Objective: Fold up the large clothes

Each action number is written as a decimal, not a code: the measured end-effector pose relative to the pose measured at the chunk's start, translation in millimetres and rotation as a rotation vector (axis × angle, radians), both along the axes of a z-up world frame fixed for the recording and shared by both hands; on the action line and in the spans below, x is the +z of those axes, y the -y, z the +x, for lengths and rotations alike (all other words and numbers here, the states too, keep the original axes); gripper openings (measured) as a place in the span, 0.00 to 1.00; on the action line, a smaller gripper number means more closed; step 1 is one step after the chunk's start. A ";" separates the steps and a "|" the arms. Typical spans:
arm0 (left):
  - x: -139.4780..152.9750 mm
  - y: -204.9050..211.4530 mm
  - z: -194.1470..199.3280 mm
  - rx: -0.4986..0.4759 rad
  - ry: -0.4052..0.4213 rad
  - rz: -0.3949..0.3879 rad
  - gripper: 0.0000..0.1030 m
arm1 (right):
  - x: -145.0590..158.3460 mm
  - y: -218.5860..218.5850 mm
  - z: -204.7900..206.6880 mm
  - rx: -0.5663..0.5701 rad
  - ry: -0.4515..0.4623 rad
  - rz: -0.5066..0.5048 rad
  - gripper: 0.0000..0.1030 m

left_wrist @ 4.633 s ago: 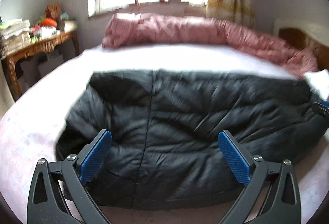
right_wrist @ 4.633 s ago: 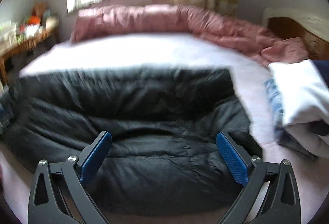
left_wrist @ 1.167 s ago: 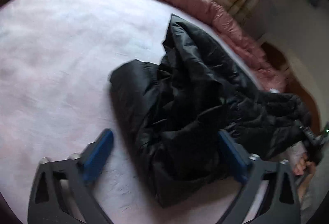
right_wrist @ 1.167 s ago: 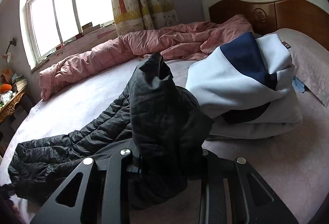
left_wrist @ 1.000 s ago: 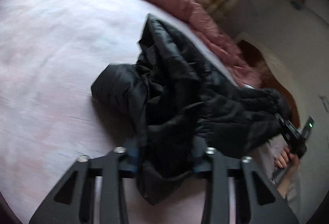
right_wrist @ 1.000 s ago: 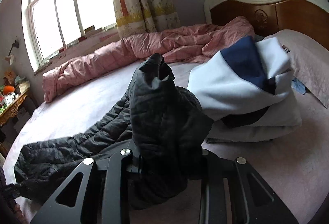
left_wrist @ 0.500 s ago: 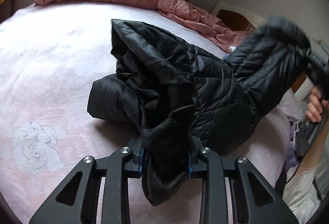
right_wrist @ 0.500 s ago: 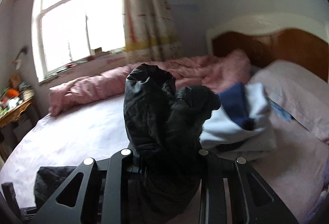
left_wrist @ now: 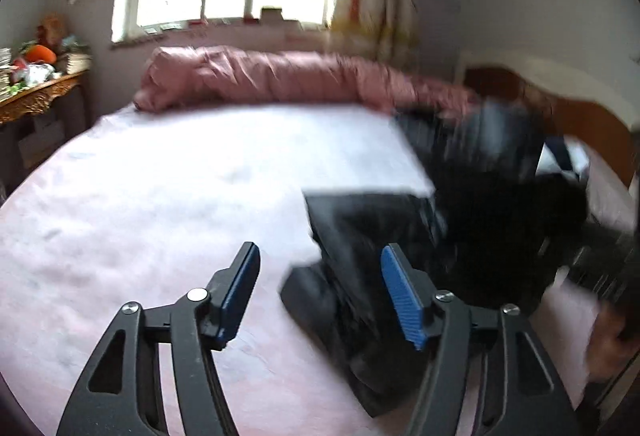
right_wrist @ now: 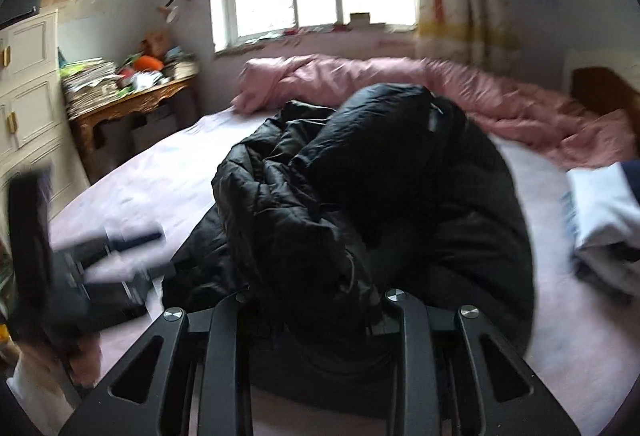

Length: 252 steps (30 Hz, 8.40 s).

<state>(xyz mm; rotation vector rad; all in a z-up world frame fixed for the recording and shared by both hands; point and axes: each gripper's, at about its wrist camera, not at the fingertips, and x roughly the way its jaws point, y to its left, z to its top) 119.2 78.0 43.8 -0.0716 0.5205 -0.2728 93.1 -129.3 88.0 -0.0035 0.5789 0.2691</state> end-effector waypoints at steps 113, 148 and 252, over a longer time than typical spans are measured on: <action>-104.0 13.4 13.6 0.084 -0.402 -0.507 1.00 | -75.2 130.9 62.9 0.008 -0.268 0.331 0.98; 92.9 256.0 121.3 -0.483 -0.091 -0.429 0.30 | 92.3 298.7 4.6 -0.312 0.124 0.383 0.52; 58.1 393.0 131.2 -0.457 0.314 -0.076 1.00 | -75.2 453.0 -22.1 -0.341 0.088 0.318 0.94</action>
